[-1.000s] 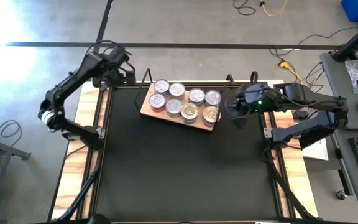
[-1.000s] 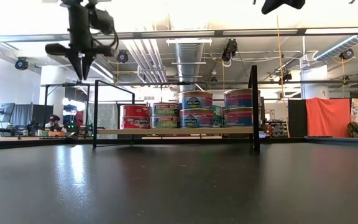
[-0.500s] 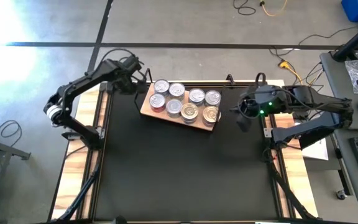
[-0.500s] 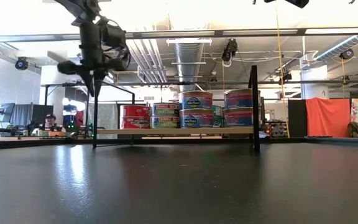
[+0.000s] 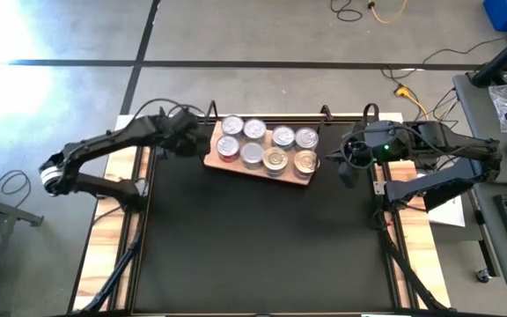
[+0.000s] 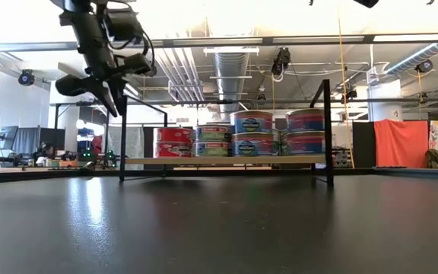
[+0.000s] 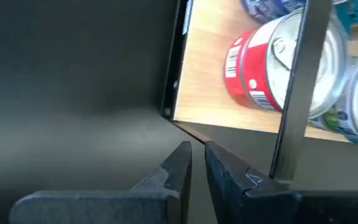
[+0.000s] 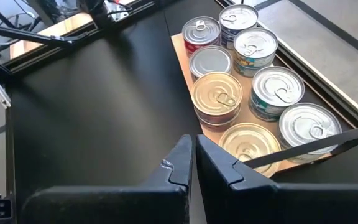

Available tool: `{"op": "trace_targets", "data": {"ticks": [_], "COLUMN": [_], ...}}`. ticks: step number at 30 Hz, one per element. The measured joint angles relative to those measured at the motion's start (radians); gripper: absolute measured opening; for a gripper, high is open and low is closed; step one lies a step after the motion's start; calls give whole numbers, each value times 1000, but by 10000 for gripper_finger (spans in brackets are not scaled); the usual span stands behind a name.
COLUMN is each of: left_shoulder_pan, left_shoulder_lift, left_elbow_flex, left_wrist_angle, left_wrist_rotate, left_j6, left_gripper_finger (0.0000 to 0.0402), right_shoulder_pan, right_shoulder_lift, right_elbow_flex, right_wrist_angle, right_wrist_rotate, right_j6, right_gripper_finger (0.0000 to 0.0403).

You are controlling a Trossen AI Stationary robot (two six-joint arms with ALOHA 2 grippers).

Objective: Stack canned seafood by type on shelf
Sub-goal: Adjust the shelf

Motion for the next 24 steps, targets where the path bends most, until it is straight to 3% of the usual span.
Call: {"op": "trace_targets", "data": {"ticks": [10,17,20,24], "left_shoulder_pan": [-279,-515,-619,-748], "left_shoulder_lift": [-93,-184,-243,-306], "left_elbow_flex": [-103,-106,-106,-106], "left_wrist_angle": [224,228,271,379], "left_wrist_rotate": [-73,-161,-238,-347], "left_j6": [-74,-163,-119,15], "left_gripper_finger": [32,32,32,32], "right_shoulder_pan": [0,-12,-69,-219], "right_shoulder_lift": [22,43,76,153], "right_elbow_flex": [0,0,1,-1], "right_wrist_angle": [24,-150,-259,-450], "right_wrist_rotate": [18,231,291,254], "right_j6": [52,284,426,535], "right_gripper_finger": [13,13,13,13]}}
